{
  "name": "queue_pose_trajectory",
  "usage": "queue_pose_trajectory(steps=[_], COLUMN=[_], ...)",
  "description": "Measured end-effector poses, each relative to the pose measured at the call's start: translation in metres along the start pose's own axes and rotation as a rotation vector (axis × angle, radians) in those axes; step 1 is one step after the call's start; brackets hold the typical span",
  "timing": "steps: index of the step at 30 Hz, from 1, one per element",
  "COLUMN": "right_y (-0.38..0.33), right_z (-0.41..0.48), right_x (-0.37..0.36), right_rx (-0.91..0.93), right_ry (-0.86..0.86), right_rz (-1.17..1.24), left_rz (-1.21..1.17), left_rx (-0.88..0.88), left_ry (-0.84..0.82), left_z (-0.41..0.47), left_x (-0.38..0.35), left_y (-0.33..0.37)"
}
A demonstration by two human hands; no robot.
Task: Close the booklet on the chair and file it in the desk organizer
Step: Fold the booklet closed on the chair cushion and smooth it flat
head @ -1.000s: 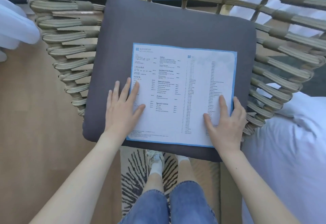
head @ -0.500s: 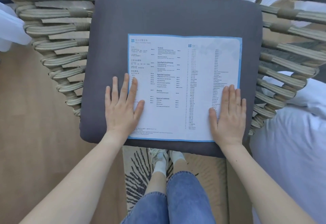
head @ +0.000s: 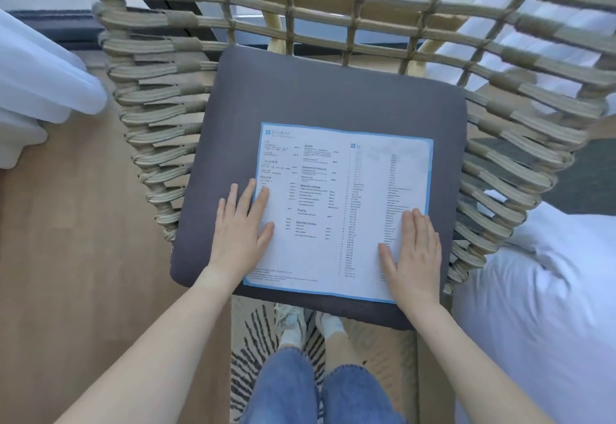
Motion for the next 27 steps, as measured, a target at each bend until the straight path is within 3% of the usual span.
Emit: queue_pose_trajectory(steps=[4, 11, 16, 20, 27], right_y=[0.006, 0.032, 0.039, 0.041, 0.029], right_z=[0.006, 0.002, 0.002, 0.000, -0.003], right_x=[0.017, 0.014, 0.007, 0.003, 0.001], right_rx=[-0.007, -0.035, -0.052, -0.091, -0.086], right_ry=[-0.005, -0.135, -0.152, -0.130, -0.104], right_rz=[0.061, 0.109, 0.070, 0.092, 0.078], left_rz=[-0.275, -0.371, -0.662, -0.947, -1.080], left_rx=[0.079, 0.055, 0.228, 0.300, 0.301], left_ry=[0.078, 0.126, 0.159, 0.136, 0.041], left_z=[-0.002, -0.016, -0.018, -0.015, -0.017], left_x=[0.021, 0.025, 0.018, 0.015, 0.026], left_y=[-0.008, 0.004, -0.003, -0.007, -0.014])
Point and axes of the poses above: each hand's wrist, its own z-axis towards the middle knuckle, its own x-axis out of the back of the hand, y = z × x, the point moved 10 cm from there along z, towards the middle knuckle, and after that the axes turned 2 degrees about x, right-handed, at the moved point
